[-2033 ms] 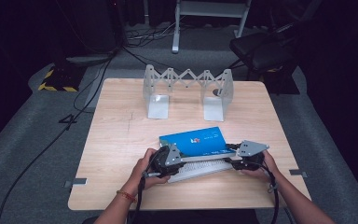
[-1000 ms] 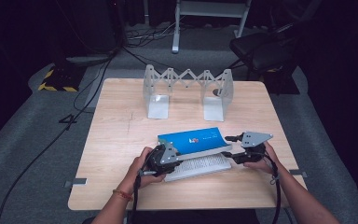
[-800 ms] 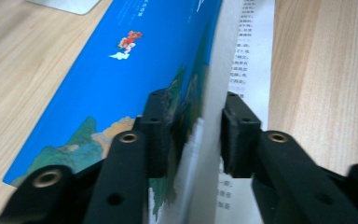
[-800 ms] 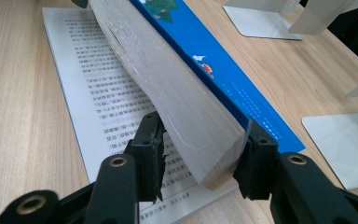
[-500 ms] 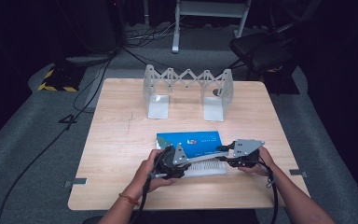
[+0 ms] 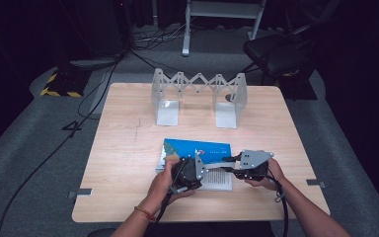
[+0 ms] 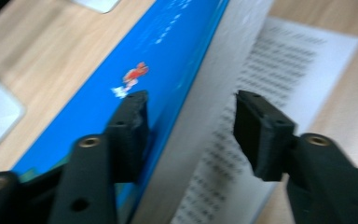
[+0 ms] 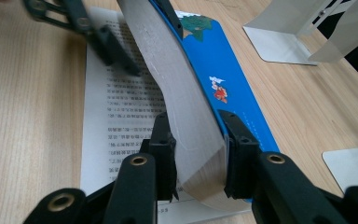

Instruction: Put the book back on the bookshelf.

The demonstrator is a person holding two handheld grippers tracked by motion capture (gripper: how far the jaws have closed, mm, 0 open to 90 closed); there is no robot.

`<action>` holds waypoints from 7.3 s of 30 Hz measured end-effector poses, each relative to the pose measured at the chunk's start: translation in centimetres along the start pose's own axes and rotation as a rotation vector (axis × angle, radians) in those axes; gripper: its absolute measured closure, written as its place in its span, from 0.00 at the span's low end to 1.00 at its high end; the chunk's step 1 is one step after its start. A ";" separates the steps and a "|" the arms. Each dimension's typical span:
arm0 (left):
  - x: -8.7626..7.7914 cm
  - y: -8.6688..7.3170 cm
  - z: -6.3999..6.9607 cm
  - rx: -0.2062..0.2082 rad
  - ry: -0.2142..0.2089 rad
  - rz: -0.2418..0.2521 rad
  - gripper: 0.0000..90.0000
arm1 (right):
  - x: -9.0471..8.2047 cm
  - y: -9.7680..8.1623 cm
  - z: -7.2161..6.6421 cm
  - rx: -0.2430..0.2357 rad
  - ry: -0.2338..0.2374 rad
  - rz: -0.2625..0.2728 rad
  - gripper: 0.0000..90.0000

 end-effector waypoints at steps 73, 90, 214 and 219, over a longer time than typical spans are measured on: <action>-5.1 -2.0 -0.9 -0.148 -0.208 0.398 0.66 | -3.7 3.1 5.3 0.324 0.009 0.301 0.63; -4.9 -3.2 -1.9 -0.158 -0.277 0.411 0.63 | -2.2 5.5 4.4 0.275 0.044 0.282 0.59; -5.3 -2.3 -2.0 0.007 -0.561 0.432 0.65 | -2.5 2.0 4.1 0.181 0.240 0.279 0.32; -5.2 -2.6 -2.1 0.035 -0.504 0.411 0.63 | -2.3 1.9 4.2 0.167 0.271 0.278 0.37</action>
Point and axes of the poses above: each handheld gripper's, and its own axes: x roughly forward along the jaws, y roughly out of its top, z roughly to its right, the point moved 7 cm from there along x, roughly forward along the jaws, and after that the axes turned 14 degrees about -z, right-handed, at the moved point
